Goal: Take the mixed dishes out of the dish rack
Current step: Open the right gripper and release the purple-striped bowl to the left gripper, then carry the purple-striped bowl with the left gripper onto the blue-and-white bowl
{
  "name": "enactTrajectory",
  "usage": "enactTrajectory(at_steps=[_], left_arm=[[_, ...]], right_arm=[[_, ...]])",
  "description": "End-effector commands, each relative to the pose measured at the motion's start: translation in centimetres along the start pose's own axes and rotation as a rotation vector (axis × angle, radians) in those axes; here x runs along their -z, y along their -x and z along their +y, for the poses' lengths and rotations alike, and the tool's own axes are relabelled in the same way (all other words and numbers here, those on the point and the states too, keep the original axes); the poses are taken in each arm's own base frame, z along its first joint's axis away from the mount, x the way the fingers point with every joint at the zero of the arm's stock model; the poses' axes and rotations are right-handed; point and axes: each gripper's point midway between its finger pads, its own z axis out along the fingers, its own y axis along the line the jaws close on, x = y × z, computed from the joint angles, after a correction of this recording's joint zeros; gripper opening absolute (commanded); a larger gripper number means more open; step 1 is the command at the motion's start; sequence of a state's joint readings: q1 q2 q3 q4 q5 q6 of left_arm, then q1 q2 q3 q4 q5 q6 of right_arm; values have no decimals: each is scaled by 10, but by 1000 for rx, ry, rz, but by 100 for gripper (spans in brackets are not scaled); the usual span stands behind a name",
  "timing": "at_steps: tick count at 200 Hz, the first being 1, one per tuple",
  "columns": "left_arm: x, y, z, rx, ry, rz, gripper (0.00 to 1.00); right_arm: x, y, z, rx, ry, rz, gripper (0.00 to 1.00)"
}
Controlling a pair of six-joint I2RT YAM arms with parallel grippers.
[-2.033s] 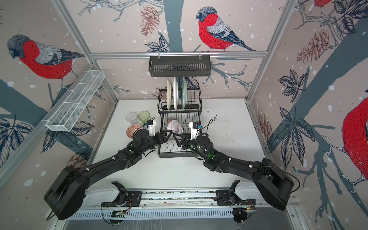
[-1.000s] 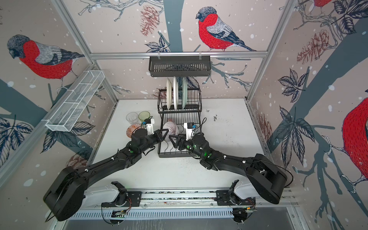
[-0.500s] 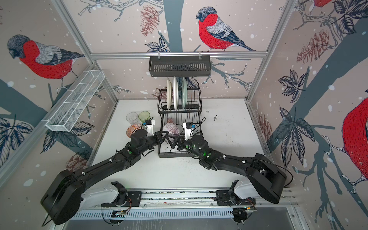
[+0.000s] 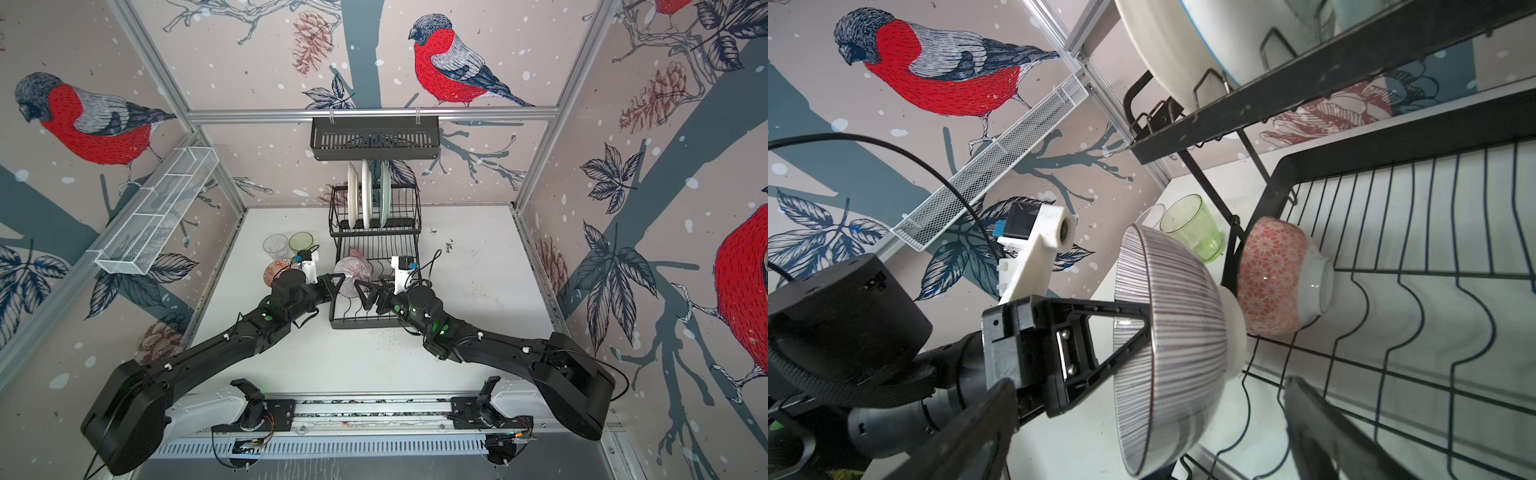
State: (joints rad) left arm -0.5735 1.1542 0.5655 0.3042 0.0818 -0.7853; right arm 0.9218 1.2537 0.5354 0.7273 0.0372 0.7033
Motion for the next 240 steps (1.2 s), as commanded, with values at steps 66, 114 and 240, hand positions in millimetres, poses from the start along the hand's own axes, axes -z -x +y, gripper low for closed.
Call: enactTrajectory(at_steps=[66, 114, 240], left_arm=[[21, 23, 37, 23, 164, -45, 0], [54, 49, 64, 32, 347, -142, 0], [84, 96, 144, 134, 617, -167, 0]], right_arm=[[22, 14, -13, 86, -86, -65, 100], [35, 16, -29, 126, -153, -98, 100], [48, 34, -64, 138, -241, -138, 99]])
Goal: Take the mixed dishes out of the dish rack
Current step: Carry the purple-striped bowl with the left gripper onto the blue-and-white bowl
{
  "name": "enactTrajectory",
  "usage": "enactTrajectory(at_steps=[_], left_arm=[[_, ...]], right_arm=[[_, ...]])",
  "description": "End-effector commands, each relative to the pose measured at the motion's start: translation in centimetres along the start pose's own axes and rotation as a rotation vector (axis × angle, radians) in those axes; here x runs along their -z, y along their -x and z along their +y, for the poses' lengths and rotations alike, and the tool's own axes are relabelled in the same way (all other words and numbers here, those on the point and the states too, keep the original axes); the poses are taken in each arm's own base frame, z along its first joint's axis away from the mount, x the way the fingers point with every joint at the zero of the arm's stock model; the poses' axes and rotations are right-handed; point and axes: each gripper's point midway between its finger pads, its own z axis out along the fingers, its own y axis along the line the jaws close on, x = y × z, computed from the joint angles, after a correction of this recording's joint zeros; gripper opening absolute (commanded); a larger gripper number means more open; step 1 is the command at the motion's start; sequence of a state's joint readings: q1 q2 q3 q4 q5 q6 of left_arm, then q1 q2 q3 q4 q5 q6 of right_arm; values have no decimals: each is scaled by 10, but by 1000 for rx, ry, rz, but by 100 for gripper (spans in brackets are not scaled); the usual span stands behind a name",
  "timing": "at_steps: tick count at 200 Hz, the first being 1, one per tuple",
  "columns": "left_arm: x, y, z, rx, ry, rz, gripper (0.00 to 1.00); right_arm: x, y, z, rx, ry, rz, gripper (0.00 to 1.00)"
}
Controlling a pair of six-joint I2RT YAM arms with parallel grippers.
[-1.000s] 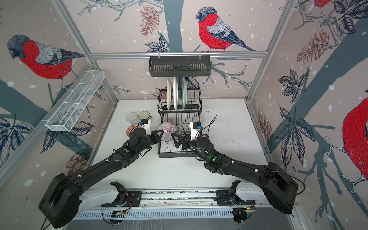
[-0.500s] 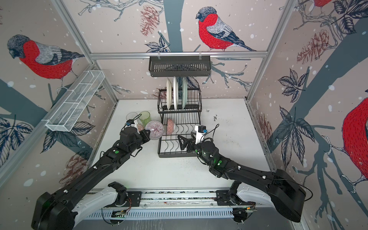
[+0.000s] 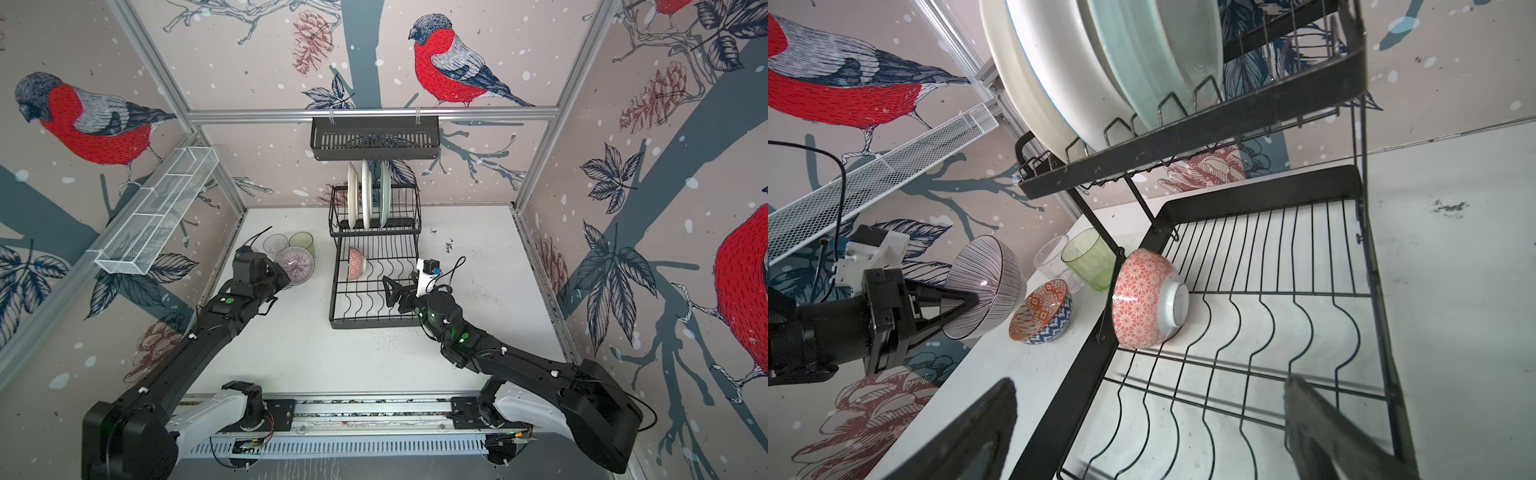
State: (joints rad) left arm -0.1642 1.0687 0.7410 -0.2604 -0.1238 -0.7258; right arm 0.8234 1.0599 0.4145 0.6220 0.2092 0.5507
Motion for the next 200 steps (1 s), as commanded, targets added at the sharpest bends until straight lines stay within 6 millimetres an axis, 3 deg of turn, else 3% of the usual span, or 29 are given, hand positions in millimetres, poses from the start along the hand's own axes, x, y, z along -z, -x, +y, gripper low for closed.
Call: enactTrajectory(at_steps=[1, 66, 101, 125, 200], left_arm=[[-4, 10, 1, -7, 1, -10, 0], [-17, 36, 33, 7, 122, -44, 0], [-33, 29, 35, 10, 120, 0, 0], [-44, 21, 46, 24, 175, 35, 0], [-56, 31, 58, -17, 264, 26, 0]], right_arm=[[2, 6, -4, -11, 0, -18, 99], [4, 18, -25, -5, -60, -15, 99], [9, 21, -33, 1, -76, -17, 99], [9, 22, -35, -8, -74, -15, 99], [7, 21, -39, -4, -86, -2, 99]])
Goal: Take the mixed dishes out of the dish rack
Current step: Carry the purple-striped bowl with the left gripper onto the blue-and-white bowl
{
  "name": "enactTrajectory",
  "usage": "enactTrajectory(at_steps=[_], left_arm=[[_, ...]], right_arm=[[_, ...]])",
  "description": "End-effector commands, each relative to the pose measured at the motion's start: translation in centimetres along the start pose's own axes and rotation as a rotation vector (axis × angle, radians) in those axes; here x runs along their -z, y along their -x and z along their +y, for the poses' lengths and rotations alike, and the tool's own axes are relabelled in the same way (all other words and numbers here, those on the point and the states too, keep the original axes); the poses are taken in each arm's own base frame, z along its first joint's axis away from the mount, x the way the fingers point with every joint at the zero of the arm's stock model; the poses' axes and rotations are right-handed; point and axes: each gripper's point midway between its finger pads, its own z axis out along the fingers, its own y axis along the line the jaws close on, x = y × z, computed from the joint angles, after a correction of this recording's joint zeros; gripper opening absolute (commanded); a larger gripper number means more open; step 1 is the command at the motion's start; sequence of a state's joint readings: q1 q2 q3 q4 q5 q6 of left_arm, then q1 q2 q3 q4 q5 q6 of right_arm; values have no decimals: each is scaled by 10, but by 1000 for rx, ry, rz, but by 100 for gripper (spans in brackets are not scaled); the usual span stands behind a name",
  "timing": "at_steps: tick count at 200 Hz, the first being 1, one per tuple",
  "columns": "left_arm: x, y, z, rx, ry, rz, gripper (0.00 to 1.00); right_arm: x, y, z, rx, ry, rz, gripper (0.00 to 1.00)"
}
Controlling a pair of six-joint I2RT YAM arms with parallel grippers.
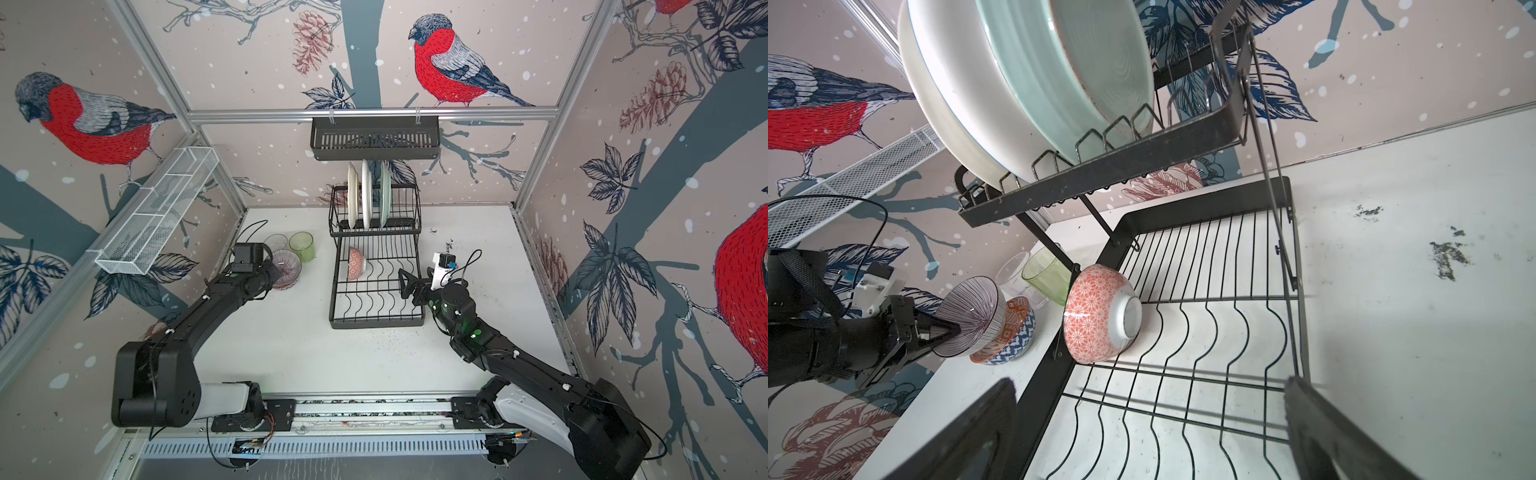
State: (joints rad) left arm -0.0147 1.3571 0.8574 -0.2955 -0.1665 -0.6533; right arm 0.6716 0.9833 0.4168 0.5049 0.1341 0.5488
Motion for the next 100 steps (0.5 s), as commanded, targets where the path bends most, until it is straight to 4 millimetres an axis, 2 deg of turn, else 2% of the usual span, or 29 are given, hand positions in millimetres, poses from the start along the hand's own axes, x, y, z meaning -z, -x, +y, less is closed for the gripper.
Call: enactTrajectory(at_steps=[1, 100], left_arm=[[0, 16, -2, -13, 11, -51, 0], [-16, 4, 3, -19, 54, 15, 0]], right_arm=[[-1, 4, 1, 6, 1, -3, 99], [-2, 0, -8, -18, -18, 12, 99]])
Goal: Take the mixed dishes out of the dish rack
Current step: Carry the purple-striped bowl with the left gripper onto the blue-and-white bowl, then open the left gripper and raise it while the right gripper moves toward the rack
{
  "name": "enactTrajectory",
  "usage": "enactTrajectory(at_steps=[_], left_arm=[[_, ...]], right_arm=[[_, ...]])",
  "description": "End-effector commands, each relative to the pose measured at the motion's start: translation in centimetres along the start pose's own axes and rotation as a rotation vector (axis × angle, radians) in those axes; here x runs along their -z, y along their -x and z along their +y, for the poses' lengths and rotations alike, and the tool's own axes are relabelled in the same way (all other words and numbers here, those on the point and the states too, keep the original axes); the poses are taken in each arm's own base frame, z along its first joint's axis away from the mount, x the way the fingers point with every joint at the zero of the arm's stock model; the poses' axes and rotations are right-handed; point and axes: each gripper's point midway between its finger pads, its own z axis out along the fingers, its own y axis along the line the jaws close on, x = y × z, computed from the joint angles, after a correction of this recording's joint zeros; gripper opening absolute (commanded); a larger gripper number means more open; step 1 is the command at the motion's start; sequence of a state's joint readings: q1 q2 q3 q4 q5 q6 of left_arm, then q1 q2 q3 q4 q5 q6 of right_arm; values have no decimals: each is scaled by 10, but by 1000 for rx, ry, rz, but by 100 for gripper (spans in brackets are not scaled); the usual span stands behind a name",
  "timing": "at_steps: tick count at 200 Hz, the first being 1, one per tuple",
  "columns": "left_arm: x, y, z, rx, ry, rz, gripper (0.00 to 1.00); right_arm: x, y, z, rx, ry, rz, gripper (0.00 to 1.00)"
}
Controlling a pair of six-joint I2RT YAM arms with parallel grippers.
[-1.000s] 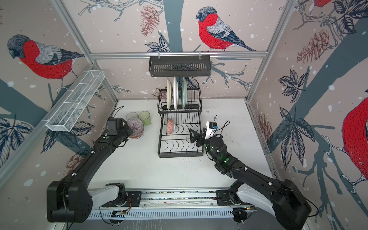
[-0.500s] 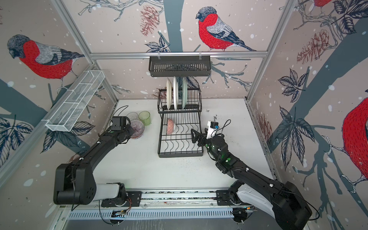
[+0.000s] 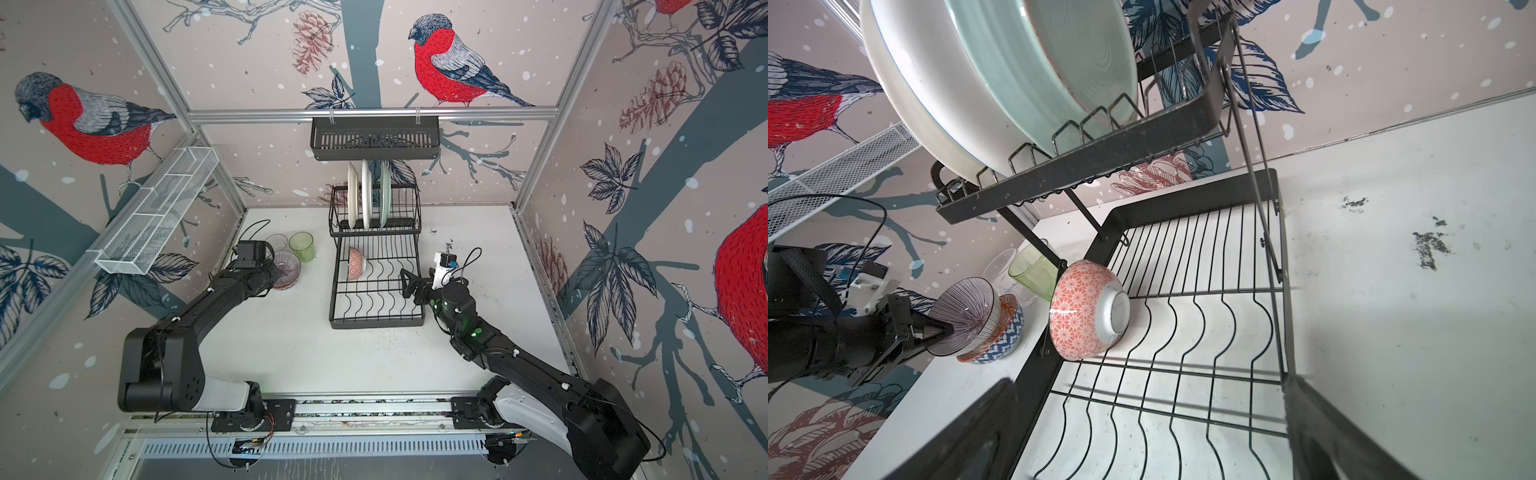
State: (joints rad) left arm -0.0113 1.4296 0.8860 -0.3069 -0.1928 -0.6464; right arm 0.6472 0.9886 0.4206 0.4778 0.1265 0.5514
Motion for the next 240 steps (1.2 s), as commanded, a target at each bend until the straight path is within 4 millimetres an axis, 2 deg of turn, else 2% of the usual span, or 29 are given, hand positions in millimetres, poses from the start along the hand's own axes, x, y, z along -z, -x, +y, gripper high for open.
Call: enactTrajectory(at_steps=[1, 31, 42, 69, 80, 123, 129, 142, 165, 193, 240], left_arm=[[0, 7, -3, -4, -1, -11, 0], [-5, 5, -5, -12, -2, 7, 0], [-6, 4, -5, -13, -2, 14, 8], [-4, 6, -6, -12, 1, 15, 9], [-2, 9, -6, -8, -1, 2, 18], [3, 9, -4, -3, -7, -14, 23], [4, 9, -4, -5, -9, -11, 26], [5, 8, -4, -4, -11, -9, 41], [10, 10, -4, 1, -24, -26, 56], [23, 14, -8, 9, -70, -53, 84], [43, 9, -29, 23, -266, -92, 95]], right_arm=[[0, 3, 2, -15, 10, -6, 100], [0, 2, -2, -21, -3, -1, 100], [-1, 1, -4, -23, -11, 3, 100], [-1, 1, -6, -24, -15, 10, 99], [-1, 2, -6, -22, -11, 12, 99], [-3, 3, -2, -15, 4, 21, 99], [-4, 4, -1, -15, 6, 23, 100], [-5, 4, 1, -13, 14, 28, 99], [-6, 4, 4, -15, 23, 35, 100], [-9, 2, 7, -19, 35, 54, 99], [-19, -9, 25, -48, 133, 108, 99]])
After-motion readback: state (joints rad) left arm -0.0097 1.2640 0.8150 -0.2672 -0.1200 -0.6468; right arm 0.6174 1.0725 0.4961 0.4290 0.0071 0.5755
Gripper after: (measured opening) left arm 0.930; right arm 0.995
